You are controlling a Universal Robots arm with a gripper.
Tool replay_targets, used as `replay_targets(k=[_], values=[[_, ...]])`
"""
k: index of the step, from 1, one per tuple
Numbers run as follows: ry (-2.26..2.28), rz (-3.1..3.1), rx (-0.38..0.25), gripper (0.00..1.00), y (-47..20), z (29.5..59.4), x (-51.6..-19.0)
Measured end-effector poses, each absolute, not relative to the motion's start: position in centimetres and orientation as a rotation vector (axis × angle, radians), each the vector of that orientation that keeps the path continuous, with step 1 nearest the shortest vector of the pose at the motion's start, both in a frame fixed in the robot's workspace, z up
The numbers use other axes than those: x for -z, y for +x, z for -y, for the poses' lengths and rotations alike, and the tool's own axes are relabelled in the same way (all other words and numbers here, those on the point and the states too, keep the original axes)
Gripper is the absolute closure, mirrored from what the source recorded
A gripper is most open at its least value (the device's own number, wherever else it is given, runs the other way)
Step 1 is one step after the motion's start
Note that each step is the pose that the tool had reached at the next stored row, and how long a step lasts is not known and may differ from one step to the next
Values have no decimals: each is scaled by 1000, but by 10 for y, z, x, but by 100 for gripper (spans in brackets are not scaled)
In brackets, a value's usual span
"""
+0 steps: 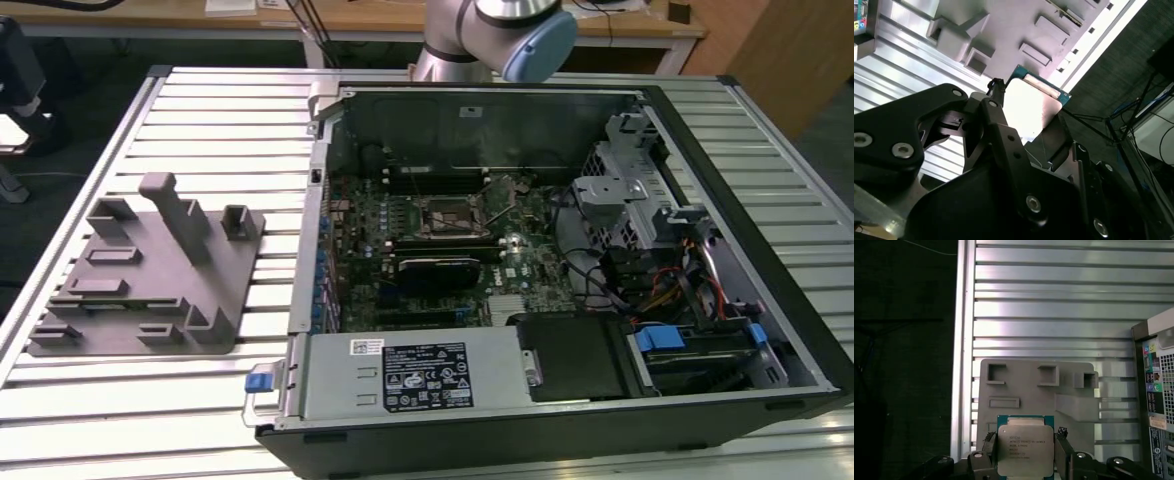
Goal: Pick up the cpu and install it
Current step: 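Pick up the cpu and move it towards the insertion slot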
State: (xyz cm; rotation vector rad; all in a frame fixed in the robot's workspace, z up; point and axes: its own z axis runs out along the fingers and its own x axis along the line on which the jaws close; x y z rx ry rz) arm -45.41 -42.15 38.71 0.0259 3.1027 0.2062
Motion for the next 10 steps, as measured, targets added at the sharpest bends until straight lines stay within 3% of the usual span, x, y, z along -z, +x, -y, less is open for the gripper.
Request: replay_targets(k=[10], values=[[26, -3103, -206, 46, -429, 421, -387]])
